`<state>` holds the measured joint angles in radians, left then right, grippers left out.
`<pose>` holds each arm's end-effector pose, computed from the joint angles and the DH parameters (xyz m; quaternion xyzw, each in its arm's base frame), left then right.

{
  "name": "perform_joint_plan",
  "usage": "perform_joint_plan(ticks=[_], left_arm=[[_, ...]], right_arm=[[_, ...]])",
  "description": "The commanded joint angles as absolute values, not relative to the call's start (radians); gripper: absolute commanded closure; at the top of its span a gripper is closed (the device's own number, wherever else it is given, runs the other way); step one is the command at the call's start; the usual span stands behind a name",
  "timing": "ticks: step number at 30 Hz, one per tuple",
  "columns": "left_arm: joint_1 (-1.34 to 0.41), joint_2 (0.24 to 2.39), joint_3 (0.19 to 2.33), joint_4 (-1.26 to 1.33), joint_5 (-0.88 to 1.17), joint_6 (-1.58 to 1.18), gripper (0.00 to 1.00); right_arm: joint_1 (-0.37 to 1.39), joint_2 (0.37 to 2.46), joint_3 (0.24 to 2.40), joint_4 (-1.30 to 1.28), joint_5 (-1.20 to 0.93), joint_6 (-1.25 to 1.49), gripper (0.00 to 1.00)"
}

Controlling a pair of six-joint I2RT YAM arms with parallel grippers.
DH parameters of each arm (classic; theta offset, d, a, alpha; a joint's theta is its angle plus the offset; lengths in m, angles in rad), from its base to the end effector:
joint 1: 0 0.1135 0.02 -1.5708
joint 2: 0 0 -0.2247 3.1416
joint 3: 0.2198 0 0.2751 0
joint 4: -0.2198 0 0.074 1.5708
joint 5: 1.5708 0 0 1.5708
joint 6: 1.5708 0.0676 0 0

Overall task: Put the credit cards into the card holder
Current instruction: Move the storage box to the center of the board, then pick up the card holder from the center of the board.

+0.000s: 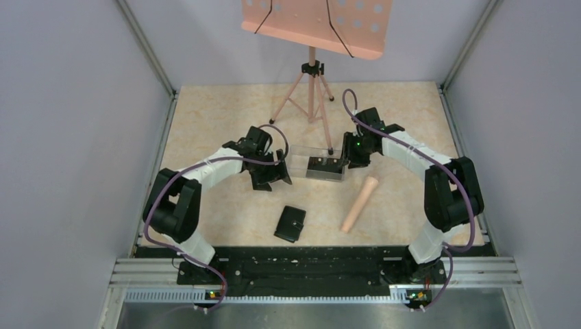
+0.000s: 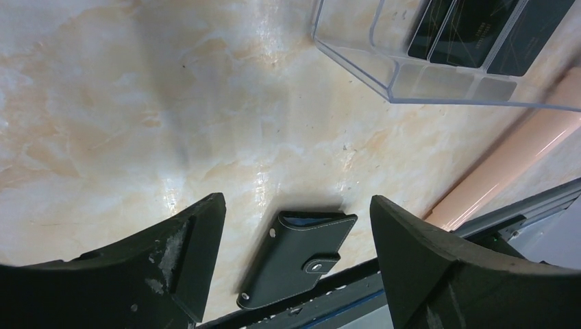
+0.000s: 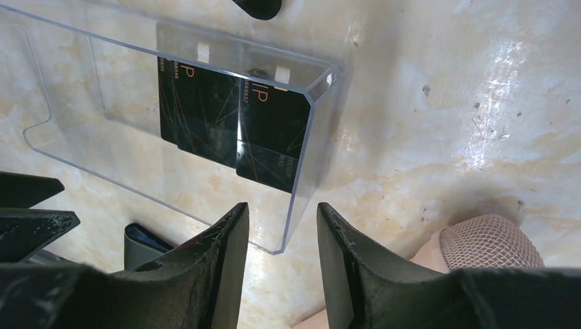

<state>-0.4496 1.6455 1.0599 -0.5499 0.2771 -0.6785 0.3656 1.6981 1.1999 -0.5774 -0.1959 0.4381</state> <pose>0.3092 -0.1698 0.1131 -0.0808 0.9641 -0.2283 0.1086 0.3499 0.1480 0.1373 0.0110 0.9651 0.1827 0.1874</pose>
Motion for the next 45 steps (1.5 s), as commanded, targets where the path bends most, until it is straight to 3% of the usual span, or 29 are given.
perform_joint_plan(ticks=[1, 7, 22, 38, 45], left_arm=[[-0.453, 1.583, 1.04, -0.544, 0.311, -0.67, 0.18], [-0.46, 1.555, 0.996, -0.555, 0.384, -0.647, 0.18], [-0.472, 1.464, 0.832, -0.562, 0.454, -0.653, 0.18], [-0.472, 1.417, 0.647, -0.434, 0.545, -0.754, 0.18], [-0.471, 1.381, 0.559, -0.348, 0.572, -0.833, 0.19]], right_arm=[[0.372, 1.72, 1.251, -0.583, -0.226, 0.457, 0.58], [0.367, 1.727, 1.243, -0.58, -0.255, 0.472, 0.57], [0.365, 1.612, 1.126, -0.614, -0.328, 0.457, 0.42], [0.519, 1.518, 0.994, -0.564, -0.398, 0.49, 0.38], [0.62, 1.536, 0.89, -0.424, -0.506, 0.64, 0.42]])
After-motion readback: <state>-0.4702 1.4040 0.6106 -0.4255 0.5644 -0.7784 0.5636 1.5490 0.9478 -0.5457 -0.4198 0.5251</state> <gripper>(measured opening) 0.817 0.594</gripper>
